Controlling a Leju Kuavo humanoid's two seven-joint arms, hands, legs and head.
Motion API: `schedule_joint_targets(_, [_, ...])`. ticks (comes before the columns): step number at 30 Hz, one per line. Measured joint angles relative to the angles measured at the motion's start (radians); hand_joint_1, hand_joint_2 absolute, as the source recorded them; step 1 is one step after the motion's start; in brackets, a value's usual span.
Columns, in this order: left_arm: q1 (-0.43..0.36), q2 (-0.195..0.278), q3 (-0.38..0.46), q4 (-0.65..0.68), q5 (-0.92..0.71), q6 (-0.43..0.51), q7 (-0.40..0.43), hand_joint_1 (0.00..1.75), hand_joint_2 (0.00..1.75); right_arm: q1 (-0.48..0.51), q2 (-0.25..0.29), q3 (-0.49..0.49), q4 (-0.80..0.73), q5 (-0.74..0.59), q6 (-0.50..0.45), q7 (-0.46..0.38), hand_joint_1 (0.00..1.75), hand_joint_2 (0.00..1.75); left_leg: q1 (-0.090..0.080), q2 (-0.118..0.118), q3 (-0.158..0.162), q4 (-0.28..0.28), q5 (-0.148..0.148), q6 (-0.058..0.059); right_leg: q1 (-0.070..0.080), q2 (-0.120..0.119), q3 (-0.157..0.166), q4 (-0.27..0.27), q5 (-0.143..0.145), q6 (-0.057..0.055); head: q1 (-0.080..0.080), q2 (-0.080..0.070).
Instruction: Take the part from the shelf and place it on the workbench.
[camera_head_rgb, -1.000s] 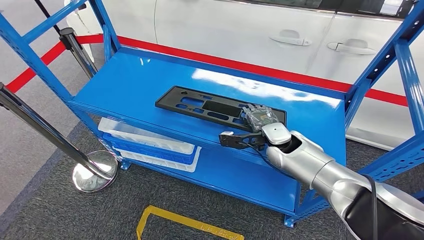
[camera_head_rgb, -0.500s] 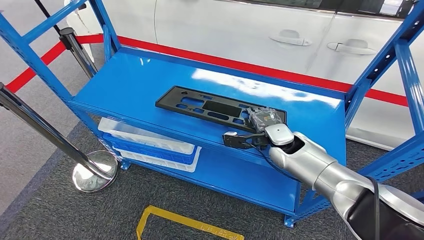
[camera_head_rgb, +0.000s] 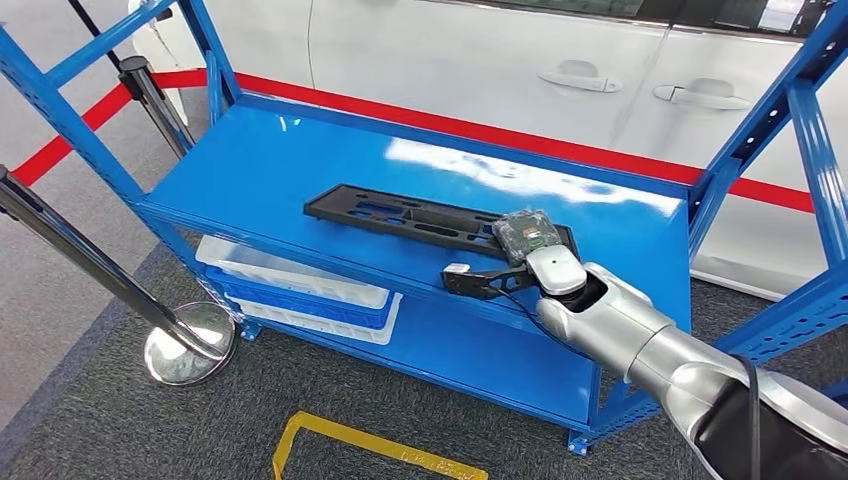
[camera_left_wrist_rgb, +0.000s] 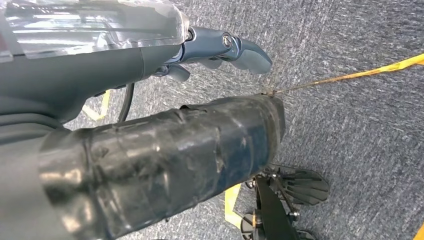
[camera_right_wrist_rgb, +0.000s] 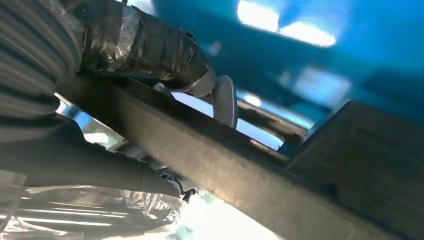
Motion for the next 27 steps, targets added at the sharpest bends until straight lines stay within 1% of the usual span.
schedule_joint_targets(4, [-0.001,0.0,0.0,0.0,-0.001,0.002,0.006,0.0,0.0,0.015,0.027,0.0,-0.051,0.132,-0.029,-0.016,1.75,1.75,0.0,0.001,0.0,0.0,0.0,0.0,0.0,0.0,-0.001,0.0,0.0,0.0,0.0,0.0])
schedule_joint_targets(7, [-0.001,-0.001,-0.002,0.0,-0.006,0.003,0.008,0.0,0.0,0.016,0.046,0.0,-0.112,0.282,-0.023,-0.007,1.75,1.75,0.001,0.0,0.0,0.0,0.0,0.0,0.001,0.0,-0.001,0.0,0.0,-0.001,0.0,0.0])
schedule_joint_targets(10, [-0.001,-0.002,-0.006,0.0,-0.008,0.003,0.009,0.0,0.0,0.015,0.054,0.0,-0.198,0.423,0.02,0.003,1.75,1.75,0.001,0.0,0.0,0.0,0.0,0.0,0.001,0.0,-0.001,0.0,0.0,-0.001,0.0,0.0])
schedule_joint_targets(15, [0.0,-0.004,-0.016,0.0,-0.007,0.0,-0.007,0.0,0.0,0.003,0.054,-0.001,-0.374,0.514,0.112,0.004,1.75,1.75,0.001,0.0,-0.001,0.0,0.0,0.0,0.001,0.0,-0.002,0.0,-0.001,-0.001,0.0,0.0])
schedule_joint_targets(19, [0.0,-0.006,-0.023,0.0,-0.013,-0.005,-0.017,0.0,1.75,-0.034,0.054,-0.002,-0.507,0.541,0.178,0.008,1.75,1.75,0.001,0.0,-0.001,0.0,0.0,0.0,0.001,0.0,-0.002,0.0,-0.001,-0.001,0.0,0.0])
schedule_joint_targets(24, [0.0,-0.006,-0.027,0.0,-0.019,-0.015,-0.023,0.0,1.75,-0.063,0.053,-0.002,-0.611,0.539,0.199,0.013,1.75,1.75,0.001,0.0,-0.001,0.0,0.0,0.0,0.001,0.0,-0.002,0.0,0.0,-0.001,0.0,0.0])
schedule_joint_targets(27, [0.0,-0.008,-0.029,0.0,-0.018,-0.027,-0.031,0.0,1.75,-0.098,0.052,-0.006,-0.666,0.477,0.236,0.042,1.75,1.75,0.001,0.0,-0.001,0.0,0.0,0.0,0.001,0.0,-0.002,0.0,0.0,-0.001,0.0,0.0])
